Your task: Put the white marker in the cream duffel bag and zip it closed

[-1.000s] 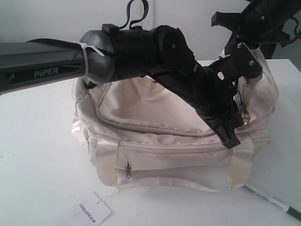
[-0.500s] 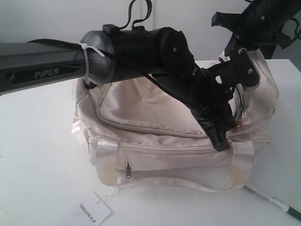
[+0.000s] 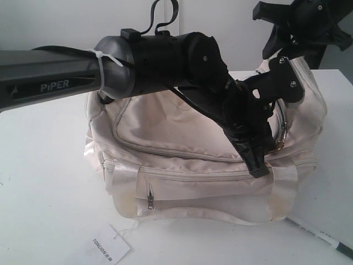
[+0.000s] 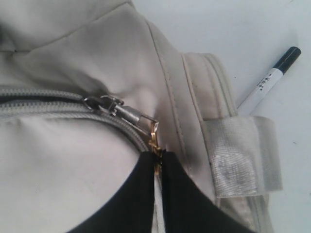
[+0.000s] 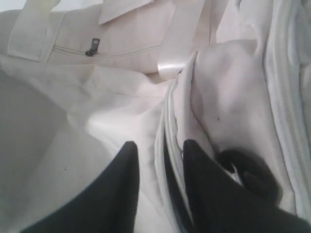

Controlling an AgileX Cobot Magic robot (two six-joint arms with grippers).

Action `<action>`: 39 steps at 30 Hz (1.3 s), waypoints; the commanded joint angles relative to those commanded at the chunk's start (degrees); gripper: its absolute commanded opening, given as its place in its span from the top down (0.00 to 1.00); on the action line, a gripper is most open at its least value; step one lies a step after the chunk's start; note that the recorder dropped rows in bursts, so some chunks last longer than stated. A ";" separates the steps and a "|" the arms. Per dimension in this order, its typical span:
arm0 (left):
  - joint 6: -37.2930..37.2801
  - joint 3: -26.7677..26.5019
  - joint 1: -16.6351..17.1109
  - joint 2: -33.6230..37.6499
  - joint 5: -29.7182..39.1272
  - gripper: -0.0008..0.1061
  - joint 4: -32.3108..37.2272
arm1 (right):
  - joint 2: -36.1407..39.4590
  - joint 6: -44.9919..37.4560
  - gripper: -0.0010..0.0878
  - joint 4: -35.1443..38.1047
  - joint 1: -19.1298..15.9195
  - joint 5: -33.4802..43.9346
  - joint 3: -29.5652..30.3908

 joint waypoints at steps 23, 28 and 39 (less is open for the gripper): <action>0.10 0.00 0.00 0.00 -0.12 0.99 0.00 | -0.83 -0.80 0.50 1.91 0.10 -5.49 10.74; 0.08 0.00 0.00 0.00 -0.12 0.99 -0.22 | -0.75 -1.22 0.50 2.44 0.10 -6.53 12.04; 0.08 0.00 0.00 0.00 -0.22 0.99 -0.45 | -0.88 -2.27 0.99 2.54 0.10 -7.05 13.71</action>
